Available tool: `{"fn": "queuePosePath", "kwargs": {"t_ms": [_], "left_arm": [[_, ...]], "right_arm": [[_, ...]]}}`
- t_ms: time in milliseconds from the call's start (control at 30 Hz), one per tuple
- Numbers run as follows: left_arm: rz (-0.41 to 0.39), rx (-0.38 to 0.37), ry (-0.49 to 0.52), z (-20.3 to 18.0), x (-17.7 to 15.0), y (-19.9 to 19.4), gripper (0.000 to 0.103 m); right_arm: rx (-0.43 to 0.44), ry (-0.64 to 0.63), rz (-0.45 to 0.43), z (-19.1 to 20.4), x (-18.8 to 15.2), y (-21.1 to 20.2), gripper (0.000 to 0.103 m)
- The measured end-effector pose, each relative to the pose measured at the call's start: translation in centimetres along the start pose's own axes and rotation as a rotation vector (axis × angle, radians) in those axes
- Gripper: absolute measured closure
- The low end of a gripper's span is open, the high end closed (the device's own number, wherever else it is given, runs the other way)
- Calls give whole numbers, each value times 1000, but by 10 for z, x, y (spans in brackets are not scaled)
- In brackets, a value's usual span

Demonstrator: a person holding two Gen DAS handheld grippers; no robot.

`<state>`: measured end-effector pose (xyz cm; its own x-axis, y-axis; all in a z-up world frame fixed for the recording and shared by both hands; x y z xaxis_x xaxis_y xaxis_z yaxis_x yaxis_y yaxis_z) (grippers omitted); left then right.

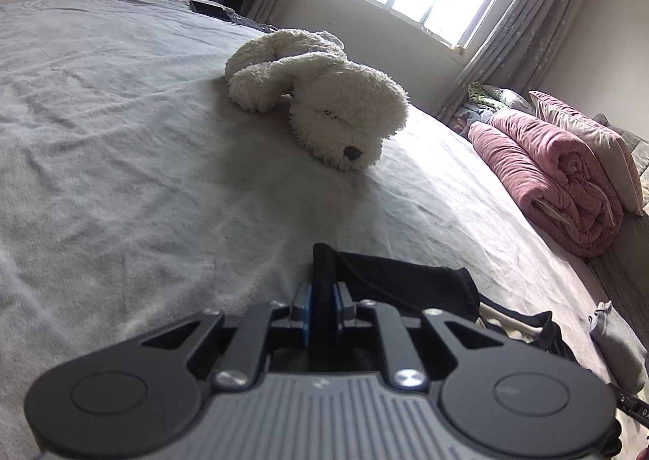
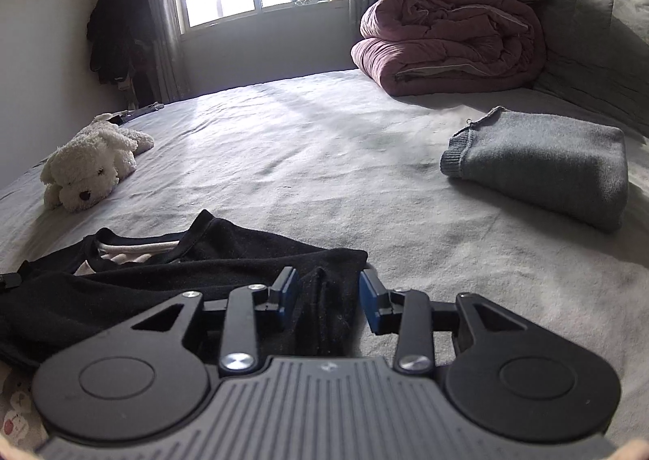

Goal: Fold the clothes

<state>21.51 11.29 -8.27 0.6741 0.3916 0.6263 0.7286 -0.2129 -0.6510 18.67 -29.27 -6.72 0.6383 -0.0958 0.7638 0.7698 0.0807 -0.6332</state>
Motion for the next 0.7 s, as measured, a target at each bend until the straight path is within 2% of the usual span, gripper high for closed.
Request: {"fn": "queuePosePath", "kwargs": {"t_ms": [100, 133, 167, 200, 367, 467, 567, 700], "left_arm": [[6, -8, 1, 0, 0, 2, 92], [8, -10, 1, 0, -1, 3, 92], [6, -9, 2, 0, -1, 3, 92], [5, -9, 4, 0, -1, 3, 93], [-15, 6, 24, -2, -2, 0, 95], [-26, 4, 16, -2, -2, -2, 96], [-24, 13, 30, -3, -2, -1, 96], [-17, 13, 28, -2, -2, 0, 96]], "right_arm": [[13, -26, 24, 6, 0, 9, 68], [8, -30, 37, 8, -1, 13, 75], [-1, -33, 50, 9, -4, 17, 87], [-11, -36, 42, 10, -5, 16, 89], [-59, -84, -75, 15, -3, -8, 91], [-99, -151, -108, 24, -2, -14, 92], [-126, -187, -55, 26, -5, -4, 92], [-108, -153, 2, 19, -9, 6, 88]]}}
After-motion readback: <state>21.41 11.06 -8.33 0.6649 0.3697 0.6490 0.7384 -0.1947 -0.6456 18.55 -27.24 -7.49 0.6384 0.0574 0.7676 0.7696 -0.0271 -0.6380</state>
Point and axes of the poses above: each gripper's, at about its wrist camera, not at the fingertips, and y roughly the way its jaws point, z to its left, x to its top, the point moved 7 cm from there along y, roughly the way its jaws point, and after that the axes turned 10 degrees about z, right-handed, at the moved point
